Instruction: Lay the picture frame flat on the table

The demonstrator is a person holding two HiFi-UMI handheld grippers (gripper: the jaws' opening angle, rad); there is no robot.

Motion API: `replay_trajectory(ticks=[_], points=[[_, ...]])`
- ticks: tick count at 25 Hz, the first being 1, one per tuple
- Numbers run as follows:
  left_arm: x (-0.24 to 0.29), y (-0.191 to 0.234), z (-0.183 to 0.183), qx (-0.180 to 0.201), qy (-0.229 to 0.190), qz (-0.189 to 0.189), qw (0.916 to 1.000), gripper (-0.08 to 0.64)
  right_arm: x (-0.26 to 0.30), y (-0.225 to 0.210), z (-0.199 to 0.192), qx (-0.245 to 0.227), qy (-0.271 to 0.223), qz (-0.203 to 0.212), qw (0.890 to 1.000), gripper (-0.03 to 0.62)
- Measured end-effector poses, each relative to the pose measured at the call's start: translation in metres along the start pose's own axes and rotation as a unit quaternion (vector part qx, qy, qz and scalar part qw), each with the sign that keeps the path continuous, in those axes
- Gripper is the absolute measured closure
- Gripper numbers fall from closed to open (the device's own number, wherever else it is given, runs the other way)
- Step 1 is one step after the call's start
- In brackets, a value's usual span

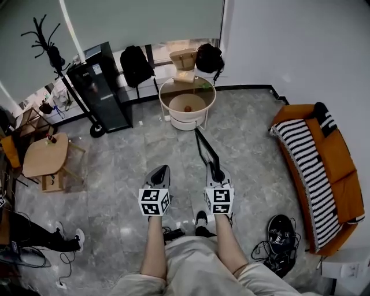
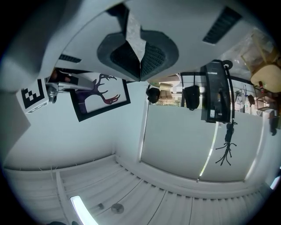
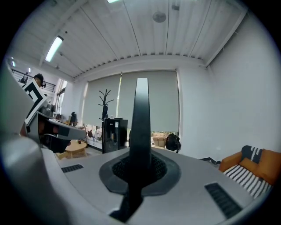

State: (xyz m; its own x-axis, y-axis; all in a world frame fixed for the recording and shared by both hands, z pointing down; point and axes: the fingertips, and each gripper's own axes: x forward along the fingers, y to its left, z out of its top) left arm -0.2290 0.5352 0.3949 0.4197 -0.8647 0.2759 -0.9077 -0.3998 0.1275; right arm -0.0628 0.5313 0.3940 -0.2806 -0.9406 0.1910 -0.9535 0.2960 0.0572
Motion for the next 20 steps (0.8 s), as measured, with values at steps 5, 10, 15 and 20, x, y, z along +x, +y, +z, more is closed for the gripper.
replay_trajectory(ticks=[5,10,15,20], points=[[0.045,0.000,0.029,0.010,-0.009,0.010,0.9999,0.538,0.044,-0.031,0.016,-0.006,-0.002,0.023,1.000,0.552],[0.081,0.002,0.036,0.014,-0.002,0.025,0.9996,0.538,0.072,-0.062,0.016,0.002,0.001,0.031,1.000,0.552],[0.115,0.011,0.036,0.004,0.005,0.046,0.9989,0.538,0.092,-0.094,0.007,0.007,0.011,0.037,0.999,0.552],[0.138,0.013,0.027,-0.017,0.005,0.070,0.9974,0.538,0.100,-0.125,-0.005,0.019,0.017,0.035,0.999,0.552]])
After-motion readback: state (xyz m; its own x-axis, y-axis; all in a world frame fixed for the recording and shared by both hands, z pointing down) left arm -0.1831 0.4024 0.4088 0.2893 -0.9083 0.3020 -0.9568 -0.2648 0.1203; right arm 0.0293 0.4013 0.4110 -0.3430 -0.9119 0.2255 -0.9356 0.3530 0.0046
